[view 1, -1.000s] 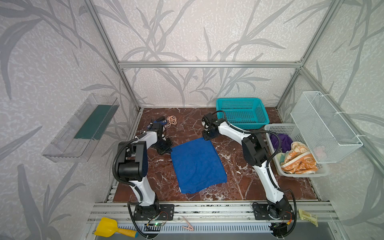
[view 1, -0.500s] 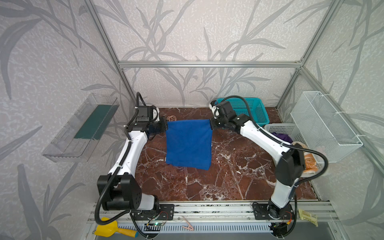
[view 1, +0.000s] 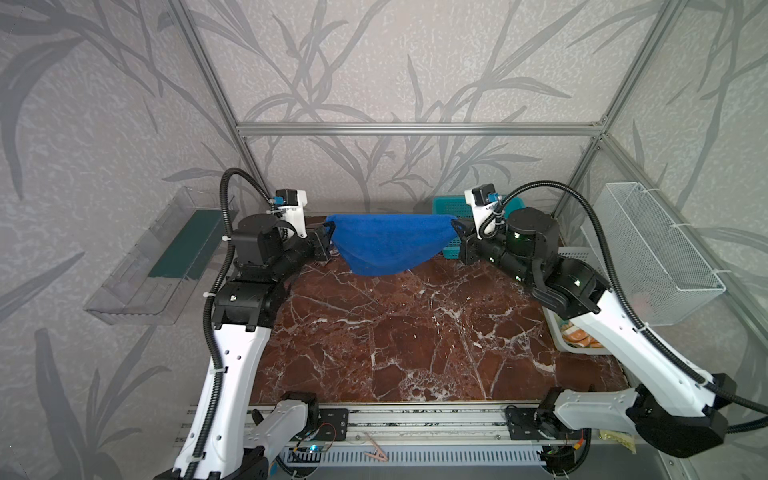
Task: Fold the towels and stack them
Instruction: 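Lift the far edge with both grippers and fold it toward the robot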
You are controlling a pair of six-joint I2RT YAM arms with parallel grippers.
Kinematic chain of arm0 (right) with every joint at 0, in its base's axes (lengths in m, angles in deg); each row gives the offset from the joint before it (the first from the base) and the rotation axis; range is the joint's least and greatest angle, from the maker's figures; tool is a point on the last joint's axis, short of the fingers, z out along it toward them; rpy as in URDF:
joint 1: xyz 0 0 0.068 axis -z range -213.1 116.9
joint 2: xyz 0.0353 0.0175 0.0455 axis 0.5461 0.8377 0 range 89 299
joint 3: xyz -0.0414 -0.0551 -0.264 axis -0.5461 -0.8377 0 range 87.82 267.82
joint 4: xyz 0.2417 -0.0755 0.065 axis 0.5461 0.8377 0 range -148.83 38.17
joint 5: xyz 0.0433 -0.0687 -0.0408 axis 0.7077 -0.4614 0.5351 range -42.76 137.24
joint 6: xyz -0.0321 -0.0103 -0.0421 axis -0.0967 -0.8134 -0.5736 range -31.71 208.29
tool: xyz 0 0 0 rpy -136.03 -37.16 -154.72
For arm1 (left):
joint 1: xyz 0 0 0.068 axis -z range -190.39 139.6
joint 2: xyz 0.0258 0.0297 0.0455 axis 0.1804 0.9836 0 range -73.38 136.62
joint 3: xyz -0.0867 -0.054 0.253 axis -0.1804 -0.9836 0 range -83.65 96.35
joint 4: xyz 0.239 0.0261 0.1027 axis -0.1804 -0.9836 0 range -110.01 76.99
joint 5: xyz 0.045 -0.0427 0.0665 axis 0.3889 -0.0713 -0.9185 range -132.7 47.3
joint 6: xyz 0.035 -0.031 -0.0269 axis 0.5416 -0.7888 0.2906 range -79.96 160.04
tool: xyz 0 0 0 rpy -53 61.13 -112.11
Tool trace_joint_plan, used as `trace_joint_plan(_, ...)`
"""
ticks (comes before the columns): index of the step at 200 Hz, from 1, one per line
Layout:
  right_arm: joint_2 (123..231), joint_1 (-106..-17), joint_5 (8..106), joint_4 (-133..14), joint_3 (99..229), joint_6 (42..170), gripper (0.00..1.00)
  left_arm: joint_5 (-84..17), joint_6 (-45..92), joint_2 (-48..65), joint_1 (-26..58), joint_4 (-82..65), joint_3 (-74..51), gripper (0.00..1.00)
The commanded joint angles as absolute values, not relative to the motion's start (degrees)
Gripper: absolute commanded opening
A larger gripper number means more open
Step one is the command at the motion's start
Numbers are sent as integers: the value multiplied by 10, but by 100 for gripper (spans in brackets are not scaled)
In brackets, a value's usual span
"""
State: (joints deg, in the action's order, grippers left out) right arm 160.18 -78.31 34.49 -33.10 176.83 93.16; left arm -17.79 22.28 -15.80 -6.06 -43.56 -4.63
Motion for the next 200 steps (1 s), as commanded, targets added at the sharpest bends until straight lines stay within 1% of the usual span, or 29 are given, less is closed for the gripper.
trace_joint_plan(1, 1571, -789, 318, -286, 1753, 941, 0, -164, 226, -169, -52, -479, -35, 0)
trace_joint_plan(30, 1565, -789, 311, -253, 1724, 968, 0, -164, 216, -169, -53, -531, -57, 0)
trace_joint_plan(48, 1590, -784, 311, -250, 1710, 978, 0, -176, 211, -145, -53, -550, -75, 0)
trace_joint_plan(62, 1623, -765, 331, -258, 1702, 985, 0, -177, 209, -111, -53, -543, -94, 0)
trace_joint_plan(86, 1707, -707, 405, -299, 1687, 1005, 0, -175, 200, -34, -59, -490, -129, 0)
trace_joint_plan(111, 1818, -664, 451, -372, 1683, 1004, 0, -179, 181, 72, -72, -408, -151, 0)
trace_joint_plan(132, 1940, -645, 470, -406, 1733, 983, 0, -180, 168, 164, -86, -349, -131, 0)
trace_joint_plan(149, 2013, -641, 468, -416, 1789, 964, 0, -181, 178, 224, -89, -323, -95, 0)
trace_joint_plan(165, 2051, -640, 468, -432, 1822, 948, 0, -174, 193, 267, -91, -318, -62, 0)
trace_joint_plan(182, 2069, -635, 474, -445, 1836, 941, 0, -163, 210, 294, -92, -337, -38, 0)
trace_joint_plan(200, 2073, -628, 485, -445, 1831, 942, 0, -155, 216, 297, -92, -337, -50, 0)
